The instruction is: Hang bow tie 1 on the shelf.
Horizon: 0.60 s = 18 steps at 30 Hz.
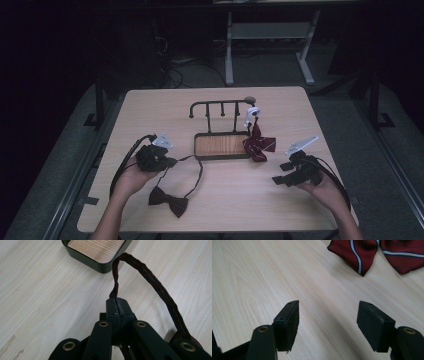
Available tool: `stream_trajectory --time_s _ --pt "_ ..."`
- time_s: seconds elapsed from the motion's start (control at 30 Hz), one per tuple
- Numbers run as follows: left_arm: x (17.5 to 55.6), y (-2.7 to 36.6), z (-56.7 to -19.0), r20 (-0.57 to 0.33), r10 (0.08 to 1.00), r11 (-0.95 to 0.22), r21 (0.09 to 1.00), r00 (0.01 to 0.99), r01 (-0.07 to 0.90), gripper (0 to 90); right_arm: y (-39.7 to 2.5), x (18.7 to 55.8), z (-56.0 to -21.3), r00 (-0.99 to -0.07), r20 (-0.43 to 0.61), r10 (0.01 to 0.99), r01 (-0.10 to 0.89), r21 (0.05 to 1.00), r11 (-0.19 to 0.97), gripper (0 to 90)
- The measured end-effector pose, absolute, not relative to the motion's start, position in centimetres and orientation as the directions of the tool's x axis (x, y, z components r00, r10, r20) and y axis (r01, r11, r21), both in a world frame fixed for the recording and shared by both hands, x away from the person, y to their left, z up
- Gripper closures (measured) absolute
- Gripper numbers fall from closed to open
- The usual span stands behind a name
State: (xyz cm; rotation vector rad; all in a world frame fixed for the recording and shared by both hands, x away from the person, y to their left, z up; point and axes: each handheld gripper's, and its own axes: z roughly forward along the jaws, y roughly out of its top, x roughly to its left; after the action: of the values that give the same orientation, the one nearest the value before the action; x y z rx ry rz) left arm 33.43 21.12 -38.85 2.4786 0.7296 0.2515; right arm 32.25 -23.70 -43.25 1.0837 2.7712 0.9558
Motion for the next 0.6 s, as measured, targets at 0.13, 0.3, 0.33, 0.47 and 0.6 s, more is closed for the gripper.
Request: stream_trajectory --time_s 0.13,0.3,0.33,0.47,0.6 --pt "33.4 21.1 -38.7 0.027 0.544 -0.712 0.544 0.839 0.444 89.7 -23.7 32.2 -43.2 -0.761 0.196 0.619 0.607 0.551 0.572 34.3" --pt "33.3 21.0 -38.5 0.03 0.538 -0.717 0.542 0.842 0.439 89.7 -23.7 32.2 -43.3 -0.762 0.197 0.617 0.607 0.55 0.574 34.1" --pt "33.3 21.0 -38.4 0.03 0.535 -0.719 0.541 0.844 0.436 89.7 -23.7 32.2 -43.2 -0.761 0.197 0.618 0.607 0.551 0.573 34.1" --pt "33.1 20.8 -38.1 0.03 0.528 -0.723 0.54 0.849 0.431 89.7 -23.7 32.2 -43.1 -0.76 0.197 0.619 0.607 0.553 0.57 34.2" --pt "32.9 20.7 -37.5 0.039 0.514 -0.731 0.542 0.857 0.414 89.8 -23.8 32.2 -43.0 -0.759 0.199 0.62 0.609 0.555 0.567 34.1"
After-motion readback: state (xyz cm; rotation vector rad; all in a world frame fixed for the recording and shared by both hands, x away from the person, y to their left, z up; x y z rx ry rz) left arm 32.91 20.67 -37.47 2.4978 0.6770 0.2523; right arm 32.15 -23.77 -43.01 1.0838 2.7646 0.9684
